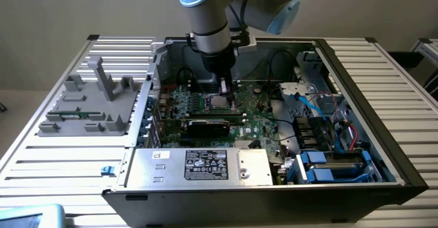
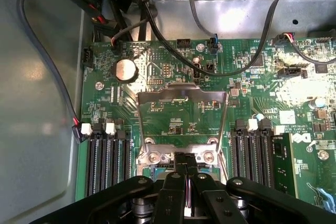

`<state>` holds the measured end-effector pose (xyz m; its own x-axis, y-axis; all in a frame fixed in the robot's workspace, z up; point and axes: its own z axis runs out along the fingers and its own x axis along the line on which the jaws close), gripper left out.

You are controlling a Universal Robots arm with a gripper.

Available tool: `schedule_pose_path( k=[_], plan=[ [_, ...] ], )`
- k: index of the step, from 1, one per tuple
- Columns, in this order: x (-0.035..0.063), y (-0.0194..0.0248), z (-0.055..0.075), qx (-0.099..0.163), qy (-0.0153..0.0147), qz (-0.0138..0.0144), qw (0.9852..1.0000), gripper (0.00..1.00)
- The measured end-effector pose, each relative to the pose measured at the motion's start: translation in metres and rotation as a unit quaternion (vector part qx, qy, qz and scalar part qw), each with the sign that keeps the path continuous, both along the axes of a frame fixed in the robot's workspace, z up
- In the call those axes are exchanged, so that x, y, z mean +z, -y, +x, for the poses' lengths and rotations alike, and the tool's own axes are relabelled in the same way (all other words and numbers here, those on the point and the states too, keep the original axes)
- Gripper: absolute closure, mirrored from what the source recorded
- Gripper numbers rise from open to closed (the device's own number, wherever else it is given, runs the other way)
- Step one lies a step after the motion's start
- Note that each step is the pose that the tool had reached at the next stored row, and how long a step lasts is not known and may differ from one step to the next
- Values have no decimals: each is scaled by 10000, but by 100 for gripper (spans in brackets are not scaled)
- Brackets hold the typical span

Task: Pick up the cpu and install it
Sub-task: 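Close the cpu cover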

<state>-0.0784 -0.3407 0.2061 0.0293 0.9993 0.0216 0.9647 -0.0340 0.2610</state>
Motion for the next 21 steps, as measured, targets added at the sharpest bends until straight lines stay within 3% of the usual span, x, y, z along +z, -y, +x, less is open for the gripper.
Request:
schedule_pose_path(
  k=[3, 8, 13, 17, 21],
  plan=[
    [85, 0, 0, 0, 0, 0, 10000, 89],
    [309, 0, 5, 1, -5, -1, 10000, 89],
    [473, 0, 34, 0, -70, -1, 10000, 89],
    [491, 0, 56, 0, -126, 0, 9999, 89],
    [477, 0, 67, 0, -130, -1, 9999, 89]
  ],
)
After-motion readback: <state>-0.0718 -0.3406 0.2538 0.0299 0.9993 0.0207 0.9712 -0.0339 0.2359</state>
